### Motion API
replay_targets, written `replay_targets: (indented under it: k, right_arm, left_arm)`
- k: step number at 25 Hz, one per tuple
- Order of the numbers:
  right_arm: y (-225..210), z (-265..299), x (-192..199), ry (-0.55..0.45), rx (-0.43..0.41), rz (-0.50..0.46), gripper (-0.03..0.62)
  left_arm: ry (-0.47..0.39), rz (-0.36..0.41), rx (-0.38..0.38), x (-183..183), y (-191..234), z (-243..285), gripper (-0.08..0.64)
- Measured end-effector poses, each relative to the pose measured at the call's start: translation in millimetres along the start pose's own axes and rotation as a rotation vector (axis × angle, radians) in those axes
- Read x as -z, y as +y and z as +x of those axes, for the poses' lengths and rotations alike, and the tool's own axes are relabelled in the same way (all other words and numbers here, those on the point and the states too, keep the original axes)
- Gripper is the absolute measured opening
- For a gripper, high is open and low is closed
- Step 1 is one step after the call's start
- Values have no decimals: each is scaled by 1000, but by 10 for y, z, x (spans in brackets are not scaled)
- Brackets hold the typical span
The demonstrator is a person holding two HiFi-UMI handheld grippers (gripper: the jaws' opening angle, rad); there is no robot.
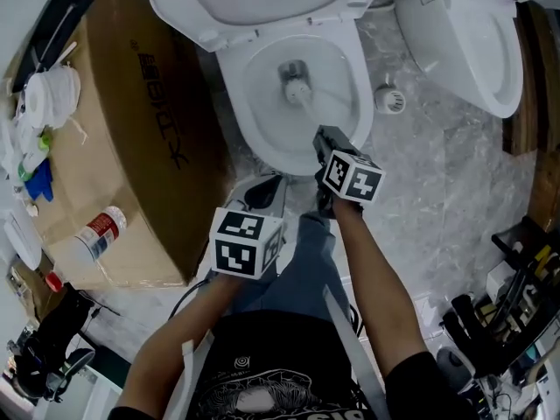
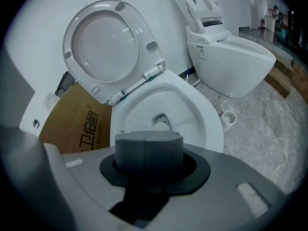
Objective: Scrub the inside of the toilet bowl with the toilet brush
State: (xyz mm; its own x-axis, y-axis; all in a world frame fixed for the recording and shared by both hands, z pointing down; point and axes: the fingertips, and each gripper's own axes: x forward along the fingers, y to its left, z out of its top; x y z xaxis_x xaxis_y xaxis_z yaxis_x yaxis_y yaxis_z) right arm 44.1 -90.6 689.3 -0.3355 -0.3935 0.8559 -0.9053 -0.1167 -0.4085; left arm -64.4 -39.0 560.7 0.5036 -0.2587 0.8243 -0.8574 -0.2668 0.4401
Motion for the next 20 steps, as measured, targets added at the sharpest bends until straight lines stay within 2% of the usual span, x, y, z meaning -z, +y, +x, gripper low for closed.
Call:
replay_targets:
  k: [7, 13, 20]
  right_arm:
    - [38, -55, 39, 24, 8, 6, 150]
    - [20, -463, 162, 55, -12, -48, 150]
    - [79, -1038, 167, 33, -69, -117, 149]
  left_arm:
    - [3, 9, -1, -57, 74, -2, -3]
    - [-44, 3, -2, -192, -138, -84, -3]
    - [-106, 12, -15, -234, -475, -247, -4]
